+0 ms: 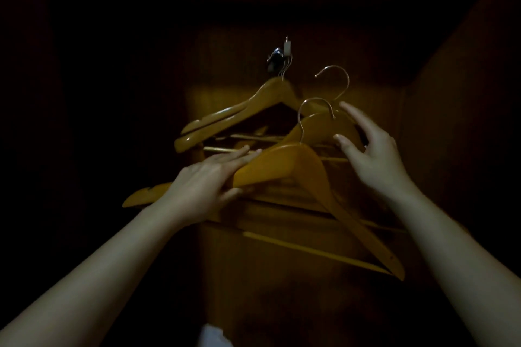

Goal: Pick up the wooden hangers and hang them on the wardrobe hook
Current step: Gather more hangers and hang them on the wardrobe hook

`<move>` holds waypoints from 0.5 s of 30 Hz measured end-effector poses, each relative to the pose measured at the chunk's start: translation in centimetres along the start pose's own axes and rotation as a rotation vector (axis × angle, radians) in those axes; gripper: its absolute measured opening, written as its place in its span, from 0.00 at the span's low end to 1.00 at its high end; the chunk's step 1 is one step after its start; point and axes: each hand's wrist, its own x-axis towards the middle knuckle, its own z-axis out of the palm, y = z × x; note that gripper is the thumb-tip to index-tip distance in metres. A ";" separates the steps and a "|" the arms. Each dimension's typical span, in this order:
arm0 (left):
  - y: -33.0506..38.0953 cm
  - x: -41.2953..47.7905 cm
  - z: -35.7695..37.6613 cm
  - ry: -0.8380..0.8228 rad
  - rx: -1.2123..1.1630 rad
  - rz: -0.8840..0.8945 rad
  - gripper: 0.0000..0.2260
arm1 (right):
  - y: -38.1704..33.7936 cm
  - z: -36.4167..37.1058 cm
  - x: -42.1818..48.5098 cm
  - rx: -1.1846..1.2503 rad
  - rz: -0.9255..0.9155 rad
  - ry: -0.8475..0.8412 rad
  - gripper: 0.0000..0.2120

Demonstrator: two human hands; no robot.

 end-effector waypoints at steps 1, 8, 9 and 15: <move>0.0 0.9 -0.9 0.007 0.006 -0.011 0.32 | -0.2 -0.2 1.3 -0.017 -0.011 0.015 0.27; -1.4 7.1 -4.8 0.057 0.045 -0.122 0.28 | -0.1 0.3 9.6 0.050 0.002 -0.001 0.24; -1.8 7.8 -4.9 0.051 0.039 -0.148 0.28 | 0.1 0.7 10.5 0.073 0.011 -0.014 0.25; -4.3 10.5 -4.0 -0.004 0.031 -0.259 0.28 | 2.0 4.0 15.0 0.120 0.063 -0.122 0.25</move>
